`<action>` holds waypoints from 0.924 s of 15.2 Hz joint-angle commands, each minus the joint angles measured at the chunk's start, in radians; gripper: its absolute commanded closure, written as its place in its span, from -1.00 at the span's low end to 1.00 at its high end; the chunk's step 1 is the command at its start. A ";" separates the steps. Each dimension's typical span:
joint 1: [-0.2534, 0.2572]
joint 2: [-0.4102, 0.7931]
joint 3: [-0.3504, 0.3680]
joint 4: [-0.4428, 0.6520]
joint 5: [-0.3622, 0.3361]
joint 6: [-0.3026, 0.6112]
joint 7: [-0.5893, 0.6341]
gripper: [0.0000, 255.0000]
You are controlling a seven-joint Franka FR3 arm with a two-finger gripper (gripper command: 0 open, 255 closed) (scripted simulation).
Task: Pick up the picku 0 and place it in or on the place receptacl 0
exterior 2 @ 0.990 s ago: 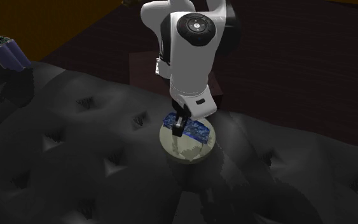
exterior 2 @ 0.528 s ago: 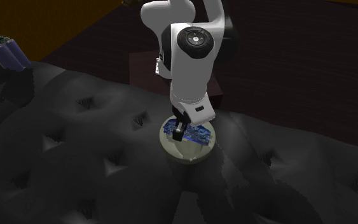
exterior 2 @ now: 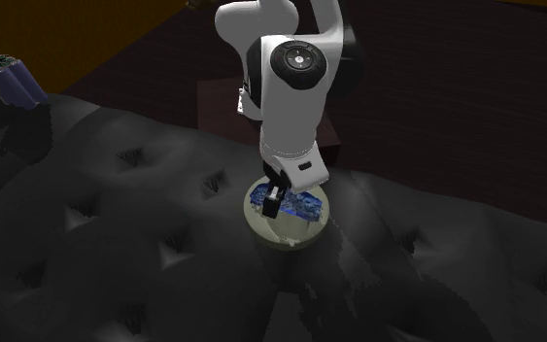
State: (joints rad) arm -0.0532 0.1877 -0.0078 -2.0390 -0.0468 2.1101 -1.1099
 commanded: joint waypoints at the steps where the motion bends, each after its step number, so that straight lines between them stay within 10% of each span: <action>1: 0.000 0.000 0.000 0.000 0.000 0.000 0.000 -1.00; 14: 0.003 -0.040 0.002 0.081 0.003 -0.121 -0.002 -1.00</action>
